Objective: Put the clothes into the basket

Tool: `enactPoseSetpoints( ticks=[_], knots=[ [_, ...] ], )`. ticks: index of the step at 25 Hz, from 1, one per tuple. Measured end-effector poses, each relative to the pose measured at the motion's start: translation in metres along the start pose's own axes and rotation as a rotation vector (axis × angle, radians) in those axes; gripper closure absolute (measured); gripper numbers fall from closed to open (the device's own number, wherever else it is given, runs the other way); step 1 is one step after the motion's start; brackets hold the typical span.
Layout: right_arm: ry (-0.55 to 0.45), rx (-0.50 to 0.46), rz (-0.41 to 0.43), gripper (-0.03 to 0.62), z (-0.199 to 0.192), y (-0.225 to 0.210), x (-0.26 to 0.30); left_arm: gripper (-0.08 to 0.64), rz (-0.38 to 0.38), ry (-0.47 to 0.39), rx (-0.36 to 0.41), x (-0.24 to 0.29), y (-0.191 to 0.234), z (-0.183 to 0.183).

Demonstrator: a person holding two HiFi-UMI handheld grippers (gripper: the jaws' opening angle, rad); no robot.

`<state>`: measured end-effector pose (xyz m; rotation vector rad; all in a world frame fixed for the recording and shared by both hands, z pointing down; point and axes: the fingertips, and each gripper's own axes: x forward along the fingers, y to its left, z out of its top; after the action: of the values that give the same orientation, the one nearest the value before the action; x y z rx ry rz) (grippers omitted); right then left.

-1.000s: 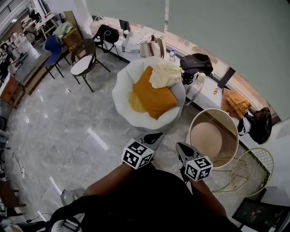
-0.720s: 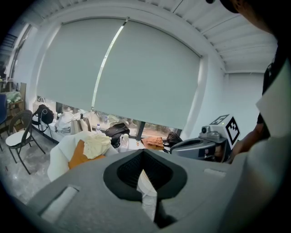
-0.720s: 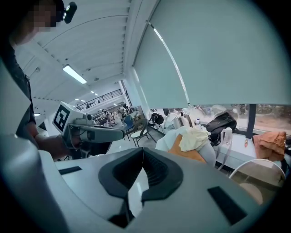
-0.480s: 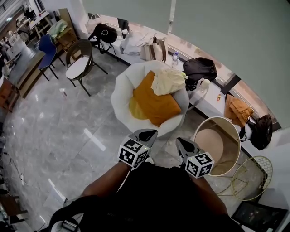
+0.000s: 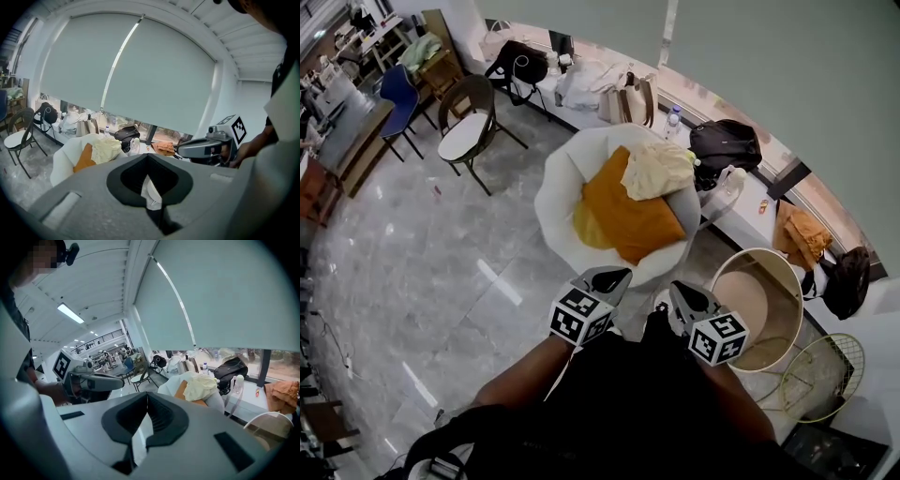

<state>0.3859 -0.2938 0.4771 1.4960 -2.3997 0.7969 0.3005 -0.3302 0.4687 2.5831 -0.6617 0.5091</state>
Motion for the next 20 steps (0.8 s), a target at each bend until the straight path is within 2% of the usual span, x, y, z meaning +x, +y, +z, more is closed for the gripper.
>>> enactPoseSetpoints(
  ticks=[4,11,20],
  knots=[
    [-0.004,-0.019,0.032,0.577,0.008,-0.005,0.021,0.56,0.033,-0.001,-0.012,0.003,0.016,-0.004],
    [-0.002,-0.035,0.083,0.577,0.032,-0.028,0.049,0.56,0.076,-0.003,-0.011,0.027,0.038,0.012],
    [0.029,-0.037,0.141,0.577,0.082,-0.117,0.091,0.56,0.138,0.023,-0.019,0.11,0.07,0.066]
  ],
)
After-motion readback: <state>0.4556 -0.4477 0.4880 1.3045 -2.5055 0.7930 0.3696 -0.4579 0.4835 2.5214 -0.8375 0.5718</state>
